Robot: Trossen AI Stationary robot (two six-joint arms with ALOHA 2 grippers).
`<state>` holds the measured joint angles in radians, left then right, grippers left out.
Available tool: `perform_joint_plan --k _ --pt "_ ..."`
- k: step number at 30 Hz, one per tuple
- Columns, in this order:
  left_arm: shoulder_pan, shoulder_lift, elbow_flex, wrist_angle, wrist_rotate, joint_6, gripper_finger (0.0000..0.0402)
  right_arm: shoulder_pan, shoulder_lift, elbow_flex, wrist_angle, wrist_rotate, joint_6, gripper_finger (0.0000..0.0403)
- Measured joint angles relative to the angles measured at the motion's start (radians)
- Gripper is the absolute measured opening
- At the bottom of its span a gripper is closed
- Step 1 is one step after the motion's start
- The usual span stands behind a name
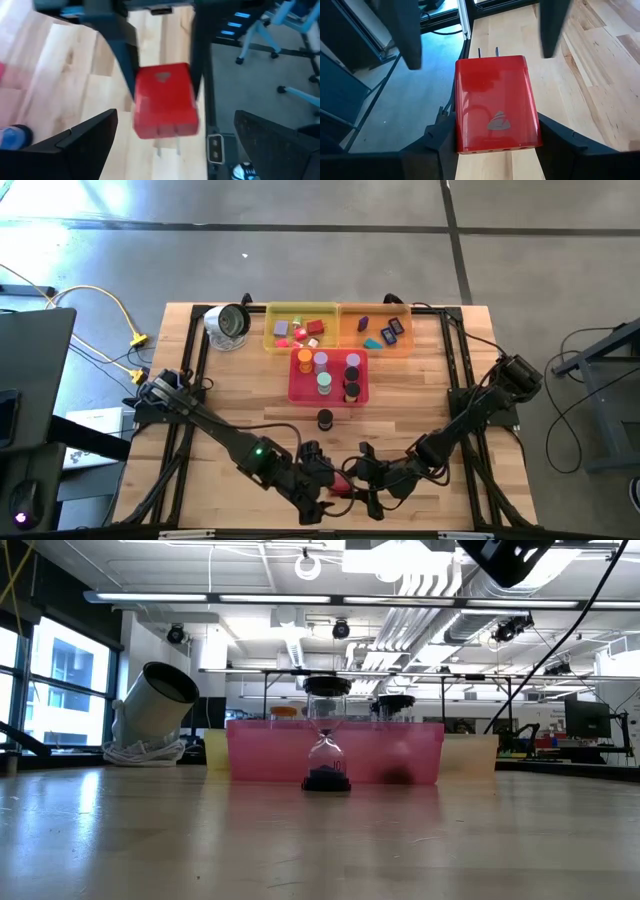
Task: Pick & Place Office items
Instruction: Put the red charger adapter into the yellow bin
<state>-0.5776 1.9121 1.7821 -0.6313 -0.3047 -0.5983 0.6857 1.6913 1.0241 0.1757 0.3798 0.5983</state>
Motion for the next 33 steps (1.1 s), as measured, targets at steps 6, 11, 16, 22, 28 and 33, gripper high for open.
perform_joint_plan --k 6,11,16,22,28,33 --pt "0.019 0.009 0.001 -0.014 -0.012 0.000 0.0391 0.000 0.000 0.000 0.000 0.000 0.000 0.0196" --pt "0.022 0.040 0.000 -0.031 0.017 -0.001 0.0391 0.000 0.000 0.000 0.000 -0.001 0.000 0.0196" --pt "0.018 0.062 0.000 -0.017 0.022 -0.003 0.0392 0.000 0.000 0.001 0.000 -0.001 0.005 0.0196" --pt "0.024 0.068 0.000 -0.009 0.022 -0.004 0.0392 -0.001 0.000 0.001 -0.001 -0.004 0.007 0.0196" --pt "0.031 0.068 0.000 0.022 0.021 -0.003 0.0391 -0.001 0.000 0.001 -0.001 -0.004 0.008 0.0196" --pt "0.038 0.068 0.000 0.020 0.021 -0.003 0.0381 -0.001 0.000 0.001 -0.001 -0.004 0.008 0.0196"
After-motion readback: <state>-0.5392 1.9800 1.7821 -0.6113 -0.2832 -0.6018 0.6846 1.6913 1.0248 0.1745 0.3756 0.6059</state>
